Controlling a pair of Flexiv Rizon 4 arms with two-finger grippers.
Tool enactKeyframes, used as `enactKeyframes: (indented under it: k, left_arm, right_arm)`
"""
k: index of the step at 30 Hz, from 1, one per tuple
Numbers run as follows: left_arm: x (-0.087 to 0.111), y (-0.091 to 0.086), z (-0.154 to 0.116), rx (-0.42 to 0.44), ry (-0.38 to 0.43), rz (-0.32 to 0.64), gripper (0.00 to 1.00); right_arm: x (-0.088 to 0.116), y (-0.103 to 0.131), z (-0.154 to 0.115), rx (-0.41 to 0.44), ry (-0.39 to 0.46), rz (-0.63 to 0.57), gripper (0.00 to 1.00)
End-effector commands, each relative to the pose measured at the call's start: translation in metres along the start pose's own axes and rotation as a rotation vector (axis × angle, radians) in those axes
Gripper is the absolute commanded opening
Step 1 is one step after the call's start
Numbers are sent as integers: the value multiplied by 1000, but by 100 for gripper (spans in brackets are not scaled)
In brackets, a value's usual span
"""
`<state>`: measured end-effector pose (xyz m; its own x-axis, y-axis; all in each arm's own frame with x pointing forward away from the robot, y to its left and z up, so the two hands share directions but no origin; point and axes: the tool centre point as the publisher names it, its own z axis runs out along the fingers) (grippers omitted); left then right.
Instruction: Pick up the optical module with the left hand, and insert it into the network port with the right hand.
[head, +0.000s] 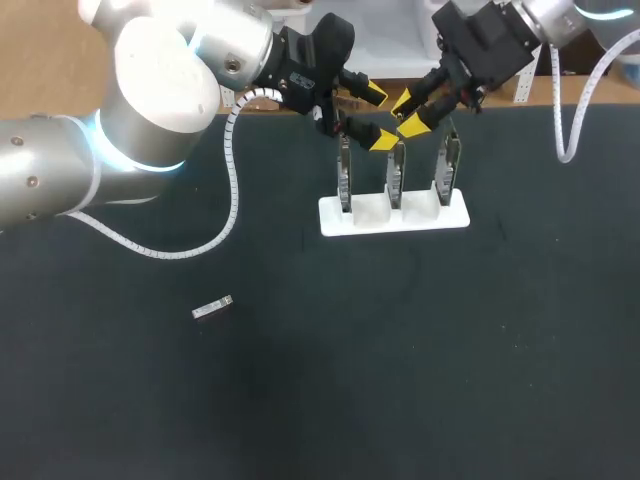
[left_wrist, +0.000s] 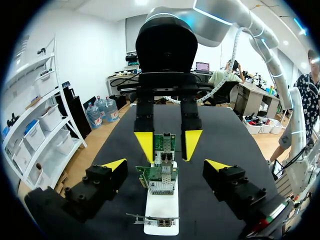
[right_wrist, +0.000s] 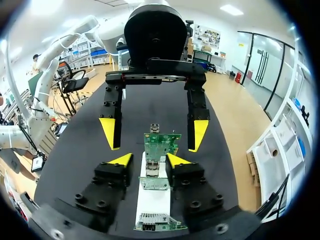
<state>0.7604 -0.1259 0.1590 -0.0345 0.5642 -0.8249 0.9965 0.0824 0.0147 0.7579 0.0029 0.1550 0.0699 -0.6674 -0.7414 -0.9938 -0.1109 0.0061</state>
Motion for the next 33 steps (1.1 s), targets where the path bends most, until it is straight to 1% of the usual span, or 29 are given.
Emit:
enactKeyframes:
  k: [1,8,14,15,16,17,18,28,33]
  left_arm:
    - [-1,2,0,2,6,-1,100]
    - [-1,2,0,2,6,-1,100]
    - [-1,2,0,2,6,-1,100]
    - [-1,2,0,2,6,-1,100]
    - [-1,2,0,2,6,-1,100]
    - [-1,2,0,2,6,-1,100]
    - [-1,2,0,2,6,-1,100]
    - [-1,2,0,2,6,-1,100]
    - [-1,2,0,2,6,-1,100]
  right_arm:
    - [0,4,-2,13,0,1,100]
    - [1,3,-13,37,-15,19,100]
    - [7,2,-22,53,-24,36,100]
    - [8,2,-23,56,-24,39,96]
    - [9,2,-24,58,-28,41,47]
    - [10,2,-24,61,-30,44,18]
    - [10,2,-24,66,-29,45,0]
    - [14,1,-26,86,-42,56,0]
    - [12,1,-24,89,-46,47,0]
